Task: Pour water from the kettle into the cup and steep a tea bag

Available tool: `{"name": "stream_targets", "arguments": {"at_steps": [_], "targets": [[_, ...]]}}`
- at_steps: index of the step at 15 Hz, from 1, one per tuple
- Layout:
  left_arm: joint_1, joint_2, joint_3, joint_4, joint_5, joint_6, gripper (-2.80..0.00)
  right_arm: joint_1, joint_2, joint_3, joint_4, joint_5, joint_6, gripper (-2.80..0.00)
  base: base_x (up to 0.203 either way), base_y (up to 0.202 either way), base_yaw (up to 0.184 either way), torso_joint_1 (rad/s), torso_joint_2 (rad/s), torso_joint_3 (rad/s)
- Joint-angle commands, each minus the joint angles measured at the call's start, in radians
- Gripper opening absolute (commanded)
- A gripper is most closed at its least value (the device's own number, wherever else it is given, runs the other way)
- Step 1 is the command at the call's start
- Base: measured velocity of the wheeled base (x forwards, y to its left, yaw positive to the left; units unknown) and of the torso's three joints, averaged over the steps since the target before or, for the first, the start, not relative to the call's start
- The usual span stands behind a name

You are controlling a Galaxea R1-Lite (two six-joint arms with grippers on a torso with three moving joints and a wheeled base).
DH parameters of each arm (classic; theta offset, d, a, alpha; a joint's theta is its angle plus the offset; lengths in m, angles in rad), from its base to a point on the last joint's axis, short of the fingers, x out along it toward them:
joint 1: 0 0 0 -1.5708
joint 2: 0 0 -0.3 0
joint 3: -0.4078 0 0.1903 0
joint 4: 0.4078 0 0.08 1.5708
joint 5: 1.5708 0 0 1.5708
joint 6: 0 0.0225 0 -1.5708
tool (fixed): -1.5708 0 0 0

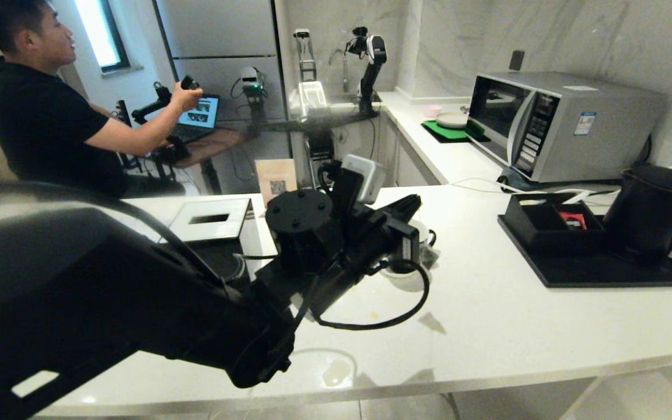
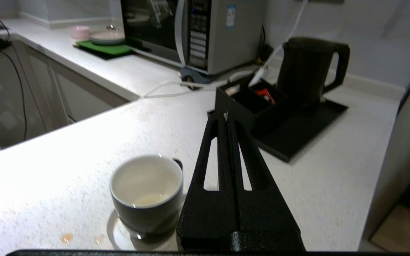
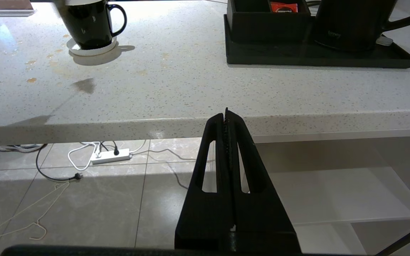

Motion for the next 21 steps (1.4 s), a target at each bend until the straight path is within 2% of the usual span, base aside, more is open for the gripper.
{"name": "stream_targets", "arguments": {"at_steps": [1, 11, 15, 18, 21], "targets": [[0.018, 0.007, -0.043, 0.001, 0.000, 0.001, -2.80, 0.000, 0.002, 0.000, 0.000, 0.000, 0.000, -2.80, 0.000, 0.000, 0.000, 0.000, 0.00, 0.000], [0.066, 0.074, -0.293, 0.175, -0.047, 0.002, -2.80, 0.000, 0.002, 0.000, 0.000, 0.000, 0.000, -2.80, 0.000, 0.000, 0.000, 0.000, 0.00, 0.000], [0.078, 0.096, -0.352, 0.245, -0.053, 0.004, -2.80, 0.001, 0.002, 0.000, 0.000, 0.000, 0.000, -2.80, 0.000, 0.000, 0.000, 0.000, 0.00, 0.000], [0.095, 0.115, -0.397, 0.276, -0.091, 0.004, -2.80, 0.000, 0.002, 0.000, 0.000, 0.000, -0.001, -2.80, 0.000, 0.000, 0.000, 0.000, 0.00, 0.000], [0.106, 0.145, -0.474, 0.315, -0.098, 0.004, -2.80, 0.001, 0.002, 0.000, 0.000, 0.000, 0.000, -2.80, 0.000, 0.000, 0.000, 0.000, 0.00, 0.000]]}}
